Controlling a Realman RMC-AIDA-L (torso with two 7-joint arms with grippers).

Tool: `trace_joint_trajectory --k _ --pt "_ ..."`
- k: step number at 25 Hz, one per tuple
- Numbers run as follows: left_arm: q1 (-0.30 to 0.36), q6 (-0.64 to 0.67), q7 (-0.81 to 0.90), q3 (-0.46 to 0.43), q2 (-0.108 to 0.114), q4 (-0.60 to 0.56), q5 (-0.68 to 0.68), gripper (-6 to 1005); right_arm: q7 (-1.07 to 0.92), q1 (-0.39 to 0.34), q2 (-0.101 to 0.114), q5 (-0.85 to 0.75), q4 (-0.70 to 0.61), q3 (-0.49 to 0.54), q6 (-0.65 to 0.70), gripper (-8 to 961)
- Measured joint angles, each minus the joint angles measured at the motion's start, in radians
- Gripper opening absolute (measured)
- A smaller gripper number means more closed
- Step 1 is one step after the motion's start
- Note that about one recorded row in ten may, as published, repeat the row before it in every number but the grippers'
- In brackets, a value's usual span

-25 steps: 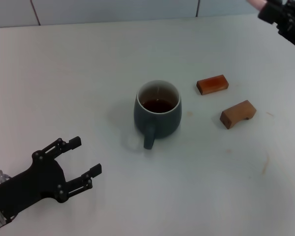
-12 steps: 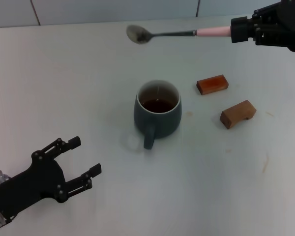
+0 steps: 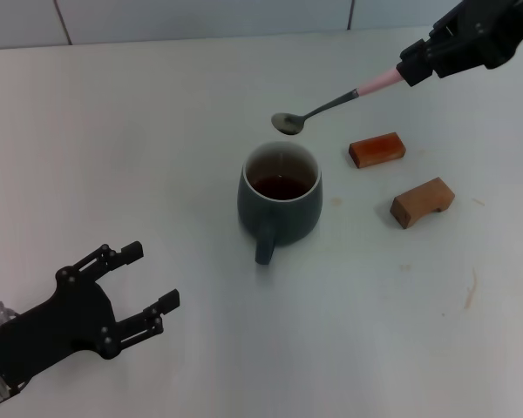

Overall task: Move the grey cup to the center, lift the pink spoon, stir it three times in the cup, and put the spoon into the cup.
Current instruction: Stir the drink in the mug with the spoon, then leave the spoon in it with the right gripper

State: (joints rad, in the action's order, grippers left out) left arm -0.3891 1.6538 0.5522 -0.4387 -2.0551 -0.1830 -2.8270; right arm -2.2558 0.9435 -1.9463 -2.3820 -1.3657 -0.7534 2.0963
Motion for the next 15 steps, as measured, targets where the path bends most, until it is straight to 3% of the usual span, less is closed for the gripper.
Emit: trace_joint_trajectory --k 2,3,7,15 --pt "-0.001 0.000 0.000 0.002 0.000 0.000 0.000 821 -0.014 0.087 0.002 -0.083 0.061 -0.047 0.004 116" --pt "-0.001 0.000 0.000 0.004 0.000 0.001 0.000 821 -0.014 0.087 0.002 -0.083 0.061 -0.047 0.004 116" --pt "-0.002 -0.005 0.000 0.007 0.000 0.000 -0.001 821 -0.018 0.207 -0.007 -0.201 0.165 -0.124 0.001 117" --pt "-0.005 -0.011 0.000 0.009 -0.001 0.000 -0.008 821 -0.019 0.283 -0.035 -0.266 0.229 -0.209 -0.077 117"
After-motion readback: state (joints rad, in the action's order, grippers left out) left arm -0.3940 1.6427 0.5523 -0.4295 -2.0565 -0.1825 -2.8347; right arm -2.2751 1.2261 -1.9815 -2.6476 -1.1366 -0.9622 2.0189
